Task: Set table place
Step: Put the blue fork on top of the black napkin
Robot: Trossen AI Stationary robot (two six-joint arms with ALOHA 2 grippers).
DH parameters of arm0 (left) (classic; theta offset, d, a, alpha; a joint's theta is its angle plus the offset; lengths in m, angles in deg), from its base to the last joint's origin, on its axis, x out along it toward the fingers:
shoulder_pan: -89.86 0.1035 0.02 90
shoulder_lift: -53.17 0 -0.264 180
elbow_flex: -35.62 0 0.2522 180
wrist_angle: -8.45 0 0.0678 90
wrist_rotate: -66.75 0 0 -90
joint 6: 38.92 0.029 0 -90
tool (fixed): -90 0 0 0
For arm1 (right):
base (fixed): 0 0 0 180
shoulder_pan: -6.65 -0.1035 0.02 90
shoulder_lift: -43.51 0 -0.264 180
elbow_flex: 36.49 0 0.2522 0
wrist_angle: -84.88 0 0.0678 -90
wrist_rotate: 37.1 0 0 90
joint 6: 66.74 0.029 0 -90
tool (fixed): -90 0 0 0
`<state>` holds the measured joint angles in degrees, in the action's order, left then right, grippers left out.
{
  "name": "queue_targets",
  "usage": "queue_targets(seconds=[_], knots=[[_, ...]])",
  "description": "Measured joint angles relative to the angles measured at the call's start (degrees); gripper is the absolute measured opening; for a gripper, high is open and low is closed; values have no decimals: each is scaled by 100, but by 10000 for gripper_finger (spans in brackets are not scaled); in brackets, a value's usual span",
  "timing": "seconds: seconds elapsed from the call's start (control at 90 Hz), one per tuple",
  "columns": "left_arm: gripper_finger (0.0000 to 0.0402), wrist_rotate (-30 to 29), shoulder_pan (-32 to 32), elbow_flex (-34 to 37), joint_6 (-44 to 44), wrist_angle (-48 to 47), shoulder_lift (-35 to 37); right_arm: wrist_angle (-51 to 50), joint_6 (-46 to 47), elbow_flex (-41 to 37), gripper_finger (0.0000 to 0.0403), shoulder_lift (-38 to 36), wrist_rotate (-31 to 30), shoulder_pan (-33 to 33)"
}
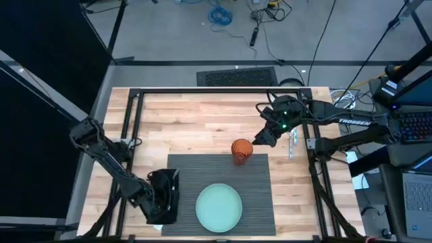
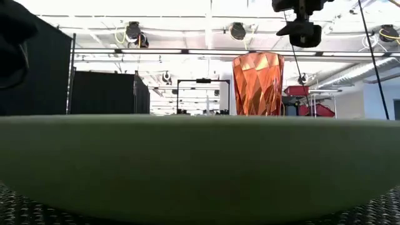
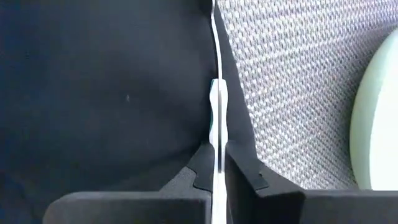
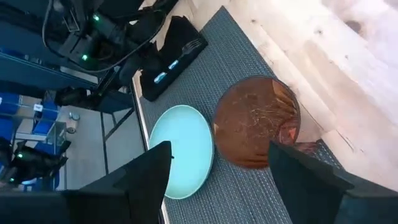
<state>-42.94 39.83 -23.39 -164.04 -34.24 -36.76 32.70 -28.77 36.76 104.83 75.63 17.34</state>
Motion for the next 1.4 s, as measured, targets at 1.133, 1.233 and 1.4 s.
queue_targets(seconds=[1.133, 1.233, 1.4], knots=[[0, 499, -136, -867, -17, -1471, -183, -78, -96, 0, 254, -391, -47, 18], [0, 512, -132, -867, -19, -1430, -288, -78, -110, 0, 254, -393, -47, 18], [0, 589, -130, -867, -43, -1422, -310, -79, -125, 0, 254, -391, -45, 18]])
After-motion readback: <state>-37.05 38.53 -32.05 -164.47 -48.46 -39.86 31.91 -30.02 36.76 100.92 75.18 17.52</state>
